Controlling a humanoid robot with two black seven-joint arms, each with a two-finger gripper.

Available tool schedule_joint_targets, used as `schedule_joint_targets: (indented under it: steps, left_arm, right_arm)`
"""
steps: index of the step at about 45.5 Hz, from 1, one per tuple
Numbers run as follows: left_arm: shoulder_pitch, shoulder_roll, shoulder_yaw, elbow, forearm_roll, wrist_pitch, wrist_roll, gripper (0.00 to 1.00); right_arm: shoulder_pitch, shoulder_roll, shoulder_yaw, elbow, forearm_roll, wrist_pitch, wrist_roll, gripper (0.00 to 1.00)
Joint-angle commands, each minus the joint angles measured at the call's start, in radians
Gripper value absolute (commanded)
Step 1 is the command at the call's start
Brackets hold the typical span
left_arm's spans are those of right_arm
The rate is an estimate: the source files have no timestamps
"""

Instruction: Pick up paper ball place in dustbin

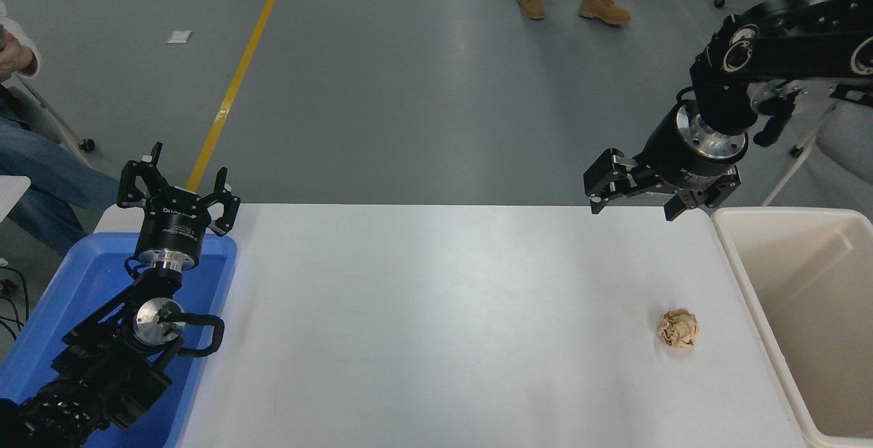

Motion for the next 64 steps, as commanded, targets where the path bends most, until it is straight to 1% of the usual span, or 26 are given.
schedule_joint_targets:
  steps: [1,7,12,16,24,38,48,64]
  left_arm:
    - [0.001,0.000,0.000,0.000,0.000,0.000,0.000,0.99]
    - [0.001,0.000,0.000,0.000,0.000,0.000,0.000,0.99]
    - [0.001,0.000,0.000,0.000,0.000,0.000,0.000,0.99]
    - [-0.001,0.000,0.000,0.000,0.000,0.000,0.000,0.99]
    - [-0.001,0.000,0.000,0.000,0.000,0.000,0.000,0.99]
    - [0.001,0.000,0.000,0.000,0.000,0.000,0.000,0.99]
    - [0.001,0.000,0.000,0.000,0.000,0.000,0.000,0.99]
    - [0.001,0.000,0.000,0.000,0.000,0.000,0.000,0.99]
  right_arm:
    - [-0.042,-0.011,-0.016,-0.023,0.003,-0.007,-0.001,1.00]
    - [-0.085,-0.008,-0.019,-0.066,-0.014,-0.026,-0.003,1.00]
    - [-0.147,-0.005,-0.020,-0.090,-0.029,-0.096,-0.007,1.00]
    - [-0.209,0.005,-0.037,-0.132,-0.069,-0.148,-0.007,1.00]
    - [-0.374,0.029,-0.047,-0.306,-0.137,-0.283,-0.007,1.00]
    - [-0.608,0.084,-0.043,-0.452,-0.141,-0.454,-0.007,1.00]
    - [-0.723,0.084,0.033,-0.494,-0.131,-0.500,-0.007,1.00]
    - [-0.842,0.086,0.154,-0.567,-0.129,-0.509,-0.007,1.00]
